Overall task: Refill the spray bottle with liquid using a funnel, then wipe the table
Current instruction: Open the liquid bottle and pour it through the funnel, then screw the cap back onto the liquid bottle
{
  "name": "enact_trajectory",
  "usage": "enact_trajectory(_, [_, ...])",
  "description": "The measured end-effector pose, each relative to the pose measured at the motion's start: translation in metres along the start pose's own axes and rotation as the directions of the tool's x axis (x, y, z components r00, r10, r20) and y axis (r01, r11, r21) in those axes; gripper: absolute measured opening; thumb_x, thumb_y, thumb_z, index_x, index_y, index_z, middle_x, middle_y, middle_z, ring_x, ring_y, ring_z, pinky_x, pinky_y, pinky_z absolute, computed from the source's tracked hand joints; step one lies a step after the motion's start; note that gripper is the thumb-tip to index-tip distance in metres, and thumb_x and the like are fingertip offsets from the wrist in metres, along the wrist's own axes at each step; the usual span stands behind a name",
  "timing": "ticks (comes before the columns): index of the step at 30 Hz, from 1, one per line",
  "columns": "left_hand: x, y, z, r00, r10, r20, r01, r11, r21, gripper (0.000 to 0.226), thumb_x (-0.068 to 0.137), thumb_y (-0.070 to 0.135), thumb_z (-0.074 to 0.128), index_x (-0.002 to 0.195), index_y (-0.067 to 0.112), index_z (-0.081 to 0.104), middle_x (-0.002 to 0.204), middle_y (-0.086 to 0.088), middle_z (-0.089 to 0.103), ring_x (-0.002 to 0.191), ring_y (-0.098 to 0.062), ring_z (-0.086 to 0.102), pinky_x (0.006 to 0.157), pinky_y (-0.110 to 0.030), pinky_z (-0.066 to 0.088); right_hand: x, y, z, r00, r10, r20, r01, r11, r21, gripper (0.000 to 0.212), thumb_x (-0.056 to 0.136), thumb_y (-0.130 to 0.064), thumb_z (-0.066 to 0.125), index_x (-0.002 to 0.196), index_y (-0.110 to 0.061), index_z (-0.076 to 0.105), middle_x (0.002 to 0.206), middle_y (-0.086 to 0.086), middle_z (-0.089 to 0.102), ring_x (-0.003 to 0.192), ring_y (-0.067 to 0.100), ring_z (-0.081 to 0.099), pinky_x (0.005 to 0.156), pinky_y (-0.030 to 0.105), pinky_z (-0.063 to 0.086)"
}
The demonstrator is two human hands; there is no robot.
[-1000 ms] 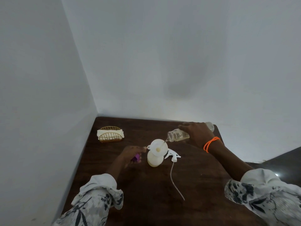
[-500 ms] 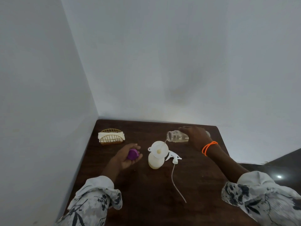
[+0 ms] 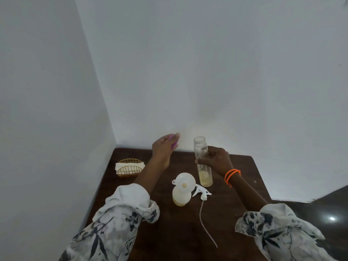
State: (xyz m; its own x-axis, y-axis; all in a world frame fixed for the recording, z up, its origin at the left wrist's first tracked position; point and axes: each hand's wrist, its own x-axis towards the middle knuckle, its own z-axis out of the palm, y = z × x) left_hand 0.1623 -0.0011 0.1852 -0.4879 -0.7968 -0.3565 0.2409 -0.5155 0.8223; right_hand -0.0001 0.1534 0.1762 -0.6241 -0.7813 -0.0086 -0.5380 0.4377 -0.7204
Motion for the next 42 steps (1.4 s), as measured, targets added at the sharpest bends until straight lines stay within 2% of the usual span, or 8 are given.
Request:
enact_trajectory(3, [-0.005, 0.014, 0.022, 0.978, 0.197, 0.071, -0.202, 0.976, 0.080, 0.036, 0.077, 0.019, 0.091, 0.109, 0.008, 0.077, 0.108, -0.012, 0.077, 0.101, -0.024, 0.075, 0.095, -0.045, 0.061, 0.003, -0.014, 0.004, 0.999, -0.040, 0.011, 0.040, 0.998, 0.057, 0.037, 0.059, -0.039, 0.094, 0.075, -0.015, 0.071, 0.072, 0.001, 0.075, 0.070, 0.020, 0.071, 0.069, 0.038, 0.057])
enact_trajectory(6, [-0.006, 0.023, 0.034, 0.911, 0.377, 0.165, -0.411, 0.859, 0.305, 0.037, 0.073, 0.031, 0.093, 0.107, 0.022, 0.080, 0.106, 0.005, 0.079, 0.103, -0.017, 0.074, 0.089, -0.035, 0.062, 0.005, -0.029, 0.007, 0.997, -0.079, 0.018, 0.078, 0.995, 0.069, 0.044, 0.058, -0.044, 0.093, 0.078, -0.013, 0.071, 0.074, 0.002, 0.074, 0.073, 0.023, 0.071, 0.072, 0.042, 0.058])
enact_trajectory(10, [-0.010, 0.024, 0.040, 0.859, 0.415, 0.301, -0.511, 0.734, 0.448, 0.035, 0.072, 0.027, 0.094, 0.105, 0.024, 0.081, 0.108, 0.012, 0.078, 0.101, -0.009, 0.072, 0.093, -0.033, 0.061, 0.005, -0.042, 0.008, 0.994, -0.109, 0.014, 0.108, 0.991, 0.076, 0.049, 0.054, -0.051, 0.089, 0.075, -0.012, 0.069, 0.071, 0.003, 0.073, 0.071, 0.024, 0.069, 0.072, 0.043, 0.056])
enact_trajectory(18, [-0.009, 0.023, 0.027, 0.842, 0.423, 0.335, -0.537, 0.715, 0.447, 0.040, 0.068, 0.022, 0.096, 0.105, 0.015, 0.081, 0.119, 0.004, 0.076, 0.111, -0.012, 0.071, 0.099, -0.036, 0.058, 0.004, -0.052, 0.003, 0.988, -0.156, 0.000, 0.156, 0.987, 0.038, 0.039, 0.064, -0.038, 0.093, 0.083, -0.010, 0.074, 0.075, 0.004, 0.075, 0.074, 0.024, 0.071, 0.074, 0.041, 0.058])
enact_trajectory(23, [-0.010, 0.028, 0.028, 0.882, 0.380, 0.280, -0.467, 0.785, 0.406, 0.032, 0.068, 0.030, 0.096, 0.095, 0.021, 0.082, 0.102, 0.005, 0.080, 0.100, -0.017, 0.074, 0.093, -0.042, 0.061, 0.002, -0.059, 0.003, 0.989, -0.150, -0.002, 0.150, 0.988, 0.047, 0.039, 0.063, -0.037, 0.094, 0.080, -0.010, 0.073, 0.074, 0.003, 0.074, 0.073, 0.024, 0.069, 0.071, 0.037, 0.055])
enact_trajectory(31, [-0.006, 0.036, 0.024, 0.875, 0.350, 0.333, -0.454, 0.832, 0.319, 0.020, 0.083, 0.009, 0.081, 0.102, 0.016, 0.081, 0.105, -0.005, 0.080, 0.104, -0.026, 0.074, 0.099, -0.053, 0.058, 0.004, -0.068, -0.001, 0.992, -0.127, 0.012, 0.126, 0.990, 0.062, 0.037, 0.061, -0.037, 0.094, 0.081, -0.012, 0.075, 0.075, 0.002, 0.075, 0.074, 0.021, 0.071, 0.074, 0.036, 0.057])
enact_trajectory(37, [-0.004, 0.037, 0.035, 0.888, 0.394, 0.238, -0.457, 0.822, 0.341, 0.033, 0.071, 0.030, 0.094, 0.099, 0.020, 0.080, 0.103, 0.005, 0.079, 0.101, -0.018, 0.073, 0.091, -0.039, 0.062, 0.010, -0.076, -0.002, 0.993, -0.117, 0.000, 0.117, 0.992, 0.057, 0.036, 0.063, -0.041, 0.093, 0.076, -0.015, 0.071, 0.073, -0.001, 0.074, 0.070, 0.014, 0.067, 0.069, 0.028, 0.052])
enact_trajectory(42, [-0.005, 0.034, 0.048, 0.813, 0.581, 0.030, -0.475, 0.634, 0.610, 0.048, 0.064, 0.057, 0.092, 0.094, 0.022, 0.075, 0.090, 0.006, 0.072, 0.084, -0.014, 0.068, 0.069, -0.016, 0.052, 0.016, -0.076, 0.006, 0.993, -0.114, -0.029, 0.113, 0.993, -0.033, 0.039, 0.060, -0.048, 0.088, 0.080, -0.019, 0.071, 0.076, -0.009, 0.072, 0.073, 0.011, 0.067, 0.066, 0.028, 0.051])
